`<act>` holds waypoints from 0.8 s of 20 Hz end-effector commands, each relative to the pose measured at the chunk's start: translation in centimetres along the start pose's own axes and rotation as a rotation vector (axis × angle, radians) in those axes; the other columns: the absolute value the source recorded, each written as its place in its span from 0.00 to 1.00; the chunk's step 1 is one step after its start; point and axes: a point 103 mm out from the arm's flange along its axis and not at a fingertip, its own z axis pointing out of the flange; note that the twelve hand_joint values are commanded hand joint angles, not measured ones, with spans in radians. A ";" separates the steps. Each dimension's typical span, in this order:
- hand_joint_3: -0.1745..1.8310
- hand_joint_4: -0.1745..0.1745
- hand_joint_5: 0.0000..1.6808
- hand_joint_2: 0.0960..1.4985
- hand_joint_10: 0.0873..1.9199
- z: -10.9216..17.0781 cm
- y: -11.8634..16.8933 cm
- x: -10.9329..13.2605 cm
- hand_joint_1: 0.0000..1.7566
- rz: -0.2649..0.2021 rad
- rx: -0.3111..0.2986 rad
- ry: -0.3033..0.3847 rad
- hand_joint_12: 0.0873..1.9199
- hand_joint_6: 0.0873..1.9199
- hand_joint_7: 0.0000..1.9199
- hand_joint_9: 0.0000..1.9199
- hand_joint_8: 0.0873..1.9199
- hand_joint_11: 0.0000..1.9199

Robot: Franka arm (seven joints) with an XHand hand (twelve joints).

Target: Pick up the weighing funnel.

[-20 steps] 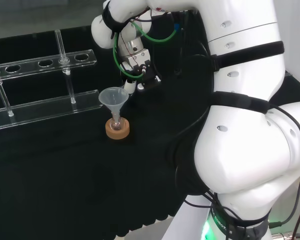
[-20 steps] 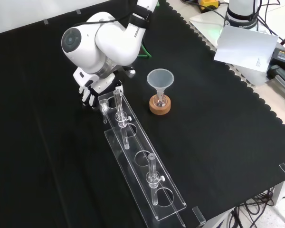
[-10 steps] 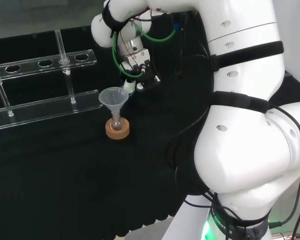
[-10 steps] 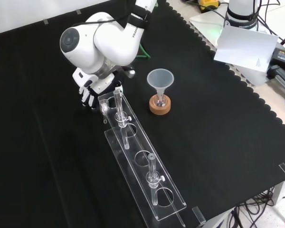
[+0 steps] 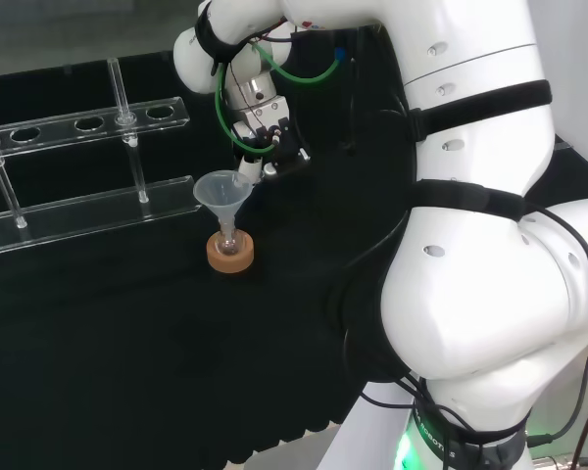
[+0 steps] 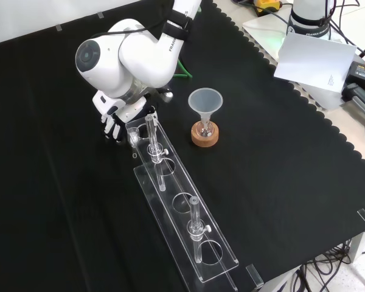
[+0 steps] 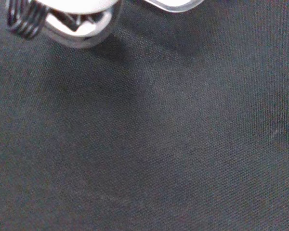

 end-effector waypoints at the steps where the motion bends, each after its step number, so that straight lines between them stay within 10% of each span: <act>1: 0.37 0.55 0.43 0.35 0.25 0.0 0.1 0.2 0.51 0.011 -0.006 -0.012 0.64 0.33 0.19 0.36 0.33 0.26; 8: 0.39 0.96 0.74 0.40 0.25 -0.3 -0.1 0.5 0.62 0.054 -0.046 -0.062 0.62 0.30 0.22 0.40 0.34 0.30; 16: 0.43 1.00 0.79 0.37 0.21 -1.3 -1.0 -0.4 0.65 0.074 -0.037 -0.089 0.56 0.28 0.27 0.47 0.34 0.38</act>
